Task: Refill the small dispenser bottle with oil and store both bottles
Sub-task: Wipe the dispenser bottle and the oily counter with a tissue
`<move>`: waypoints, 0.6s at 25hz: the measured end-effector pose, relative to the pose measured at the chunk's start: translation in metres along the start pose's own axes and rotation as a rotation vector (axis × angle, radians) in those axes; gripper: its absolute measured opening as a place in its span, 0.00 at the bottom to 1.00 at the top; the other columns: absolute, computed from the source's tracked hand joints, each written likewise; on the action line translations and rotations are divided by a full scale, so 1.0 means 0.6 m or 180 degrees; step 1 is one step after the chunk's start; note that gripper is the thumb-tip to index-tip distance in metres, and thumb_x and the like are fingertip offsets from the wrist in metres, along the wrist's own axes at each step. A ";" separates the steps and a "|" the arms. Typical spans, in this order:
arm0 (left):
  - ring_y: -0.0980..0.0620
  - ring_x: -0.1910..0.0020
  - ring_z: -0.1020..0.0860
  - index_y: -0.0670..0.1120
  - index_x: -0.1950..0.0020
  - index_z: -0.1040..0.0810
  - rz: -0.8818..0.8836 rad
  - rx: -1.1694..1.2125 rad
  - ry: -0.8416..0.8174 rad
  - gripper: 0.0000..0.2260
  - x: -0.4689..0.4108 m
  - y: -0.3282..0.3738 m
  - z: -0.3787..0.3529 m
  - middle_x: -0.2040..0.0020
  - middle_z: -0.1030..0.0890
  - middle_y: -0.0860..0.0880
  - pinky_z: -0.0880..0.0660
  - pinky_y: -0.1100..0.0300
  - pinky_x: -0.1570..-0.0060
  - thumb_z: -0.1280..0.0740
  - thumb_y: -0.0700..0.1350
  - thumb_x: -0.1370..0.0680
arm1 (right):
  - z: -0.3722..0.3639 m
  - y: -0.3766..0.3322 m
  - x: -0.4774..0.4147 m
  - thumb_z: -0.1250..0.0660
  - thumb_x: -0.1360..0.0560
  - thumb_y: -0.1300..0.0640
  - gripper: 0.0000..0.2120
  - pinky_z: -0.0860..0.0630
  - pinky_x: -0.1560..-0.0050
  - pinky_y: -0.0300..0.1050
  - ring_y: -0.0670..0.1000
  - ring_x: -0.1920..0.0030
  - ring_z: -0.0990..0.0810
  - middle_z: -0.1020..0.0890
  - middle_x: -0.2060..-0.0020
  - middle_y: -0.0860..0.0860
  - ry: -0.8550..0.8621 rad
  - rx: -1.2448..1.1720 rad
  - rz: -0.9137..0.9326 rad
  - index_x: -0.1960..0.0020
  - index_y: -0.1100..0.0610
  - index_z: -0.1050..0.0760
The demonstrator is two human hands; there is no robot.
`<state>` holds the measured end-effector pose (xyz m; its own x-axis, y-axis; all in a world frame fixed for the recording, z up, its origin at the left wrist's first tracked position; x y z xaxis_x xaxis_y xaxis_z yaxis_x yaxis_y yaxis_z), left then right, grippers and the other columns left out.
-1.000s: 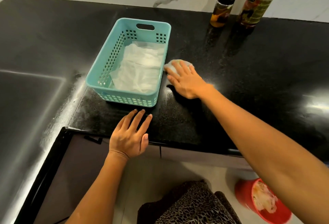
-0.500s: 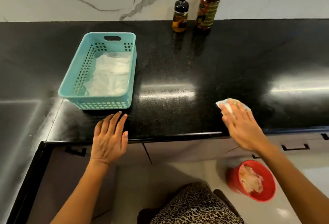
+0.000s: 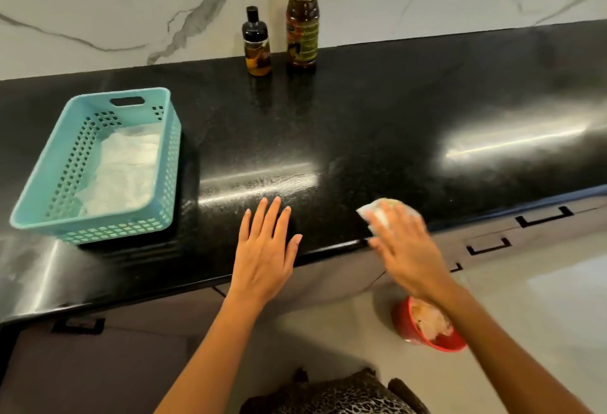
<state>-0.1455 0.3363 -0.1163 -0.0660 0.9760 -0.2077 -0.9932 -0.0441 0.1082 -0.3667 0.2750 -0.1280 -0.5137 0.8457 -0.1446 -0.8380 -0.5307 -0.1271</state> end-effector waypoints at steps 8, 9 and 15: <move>0.42 0.27 0.40 0.41 0.32 0.31 0.0412 -0.0035 0.0013 0.25 -0.019 0.036 -0.019 0.29 0.32 0.42 0.42 0.46 0.29 0.51 0.56 0.21 | -0.006 -0.003 0.024 0.50 0.22 0.41 0.27 0.46 0.29 0.59 0.59 0.27 0.43 0.38 0.28 0.60 -0.0097 -0.0206 0.0122 0.27 0.52 0.41; 0.42 0.27 0.41 0.41 0.32 0.32 0.0403 -0.0050 0.0048 0.25 -0.016 0.035 -0.018 0.29 0.33 0.42 0.42 0.46 0.29 0.51 0.55 0.21 | -0.008 -0.027 0.033 0.51 0.21 0.41 0.27 0.49 0.28 0.56 0.58 0.26 0.45 0.40 0.27 0.58 -0.0230 -0.0203 0.0460 0.26 0.52 0.42; 0.43 0.26 0.42 0.40 0.32 0.31 0.0407 -0.0126 0.0103 0.24 -0.020 0.038 -0.019 0.29 0.32 0.42 0.44 0.47 0.29 0.51 0.52 0.21 | 0.027 0.167 -0.040 0.64 0.22 0.36 0.33 0.49 0.29 0.54 0.60 0.27 0.42 0.38 0.28 0.61 -0.0048 -0.0204 -0.0425 0.27 0.55 0.42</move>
<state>-0.1683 0.3210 -0.1223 -0.1948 0.9544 -0.2261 -0.9794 -0.1768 0.0974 -0.4414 0.2024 -0.1216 -0.4014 0.9096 -0.1075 -0.8858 -0.4154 -0.2068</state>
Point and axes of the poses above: each hand's wrist, its own x-axis away from the middle knuckle, its own z-axis out of the back of the hand, y = z × x, the point moved 6 cm from there along -x, towards the middle knuckle
